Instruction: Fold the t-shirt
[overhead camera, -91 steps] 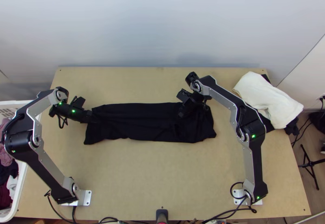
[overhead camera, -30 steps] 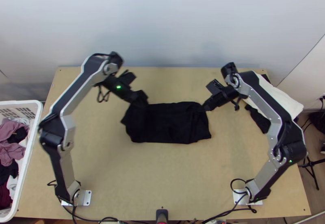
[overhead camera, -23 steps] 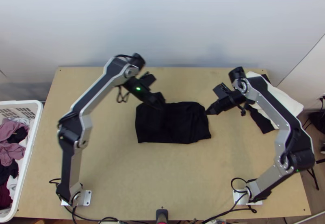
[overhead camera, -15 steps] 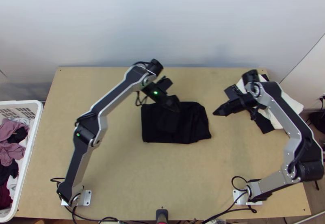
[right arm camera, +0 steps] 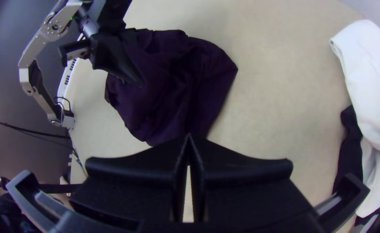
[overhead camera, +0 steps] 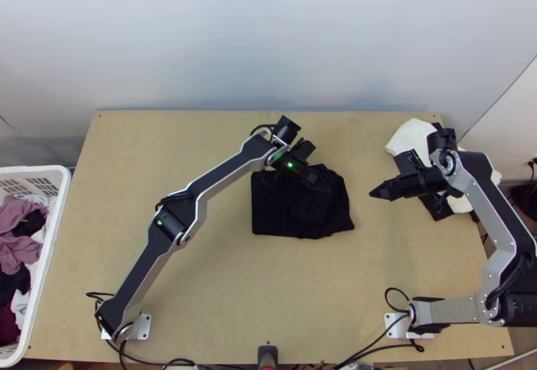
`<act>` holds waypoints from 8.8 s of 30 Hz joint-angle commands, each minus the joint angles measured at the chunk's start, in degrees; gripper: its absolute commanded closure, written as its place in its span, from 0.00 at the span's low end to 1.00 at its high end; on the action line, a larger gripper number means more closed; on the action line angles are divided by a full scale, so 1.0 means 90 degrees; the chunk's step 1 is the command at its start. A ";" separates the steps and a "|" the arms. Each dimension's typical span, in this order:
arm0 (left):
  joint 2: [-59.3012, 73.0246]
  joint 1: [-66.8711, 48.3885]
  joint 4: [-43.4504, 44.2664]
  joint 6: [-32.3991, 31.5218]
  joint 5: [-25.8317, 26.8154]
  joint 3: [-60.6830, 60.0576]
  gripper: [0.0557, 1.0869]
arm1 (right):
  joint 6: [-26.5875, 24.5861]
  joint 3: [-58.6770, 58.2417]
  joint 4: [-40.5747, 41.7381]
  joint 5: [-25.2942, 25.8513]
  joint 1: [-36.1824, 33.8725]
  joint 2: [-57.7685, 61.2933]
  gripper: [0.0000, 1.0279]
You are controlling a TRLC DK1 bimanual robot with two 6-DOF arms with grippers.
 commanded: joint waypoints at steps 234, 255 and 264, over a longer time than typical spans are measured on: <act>-0.6978 0.4696 -0.3307 0.4590 -0.4125 -0.8605 0.05 | 0.3144 0.4206 0.1458 -0.2256 -0.3396 0.2798 0.97; -0.6724 0.4569 -0.3141 0.4560 -0.4125 -0.8762 0.05 | 0.1308 0.2038 0.1624 -0.2178 -0.4959 0.3619 0.97; -0.6743 0.4394 -0.3131 0.4433 -0.4125 -0.8781 0.05 | 0.1112 0.2312 0.1399 -0.2178 -0.5252 0.4175 0.53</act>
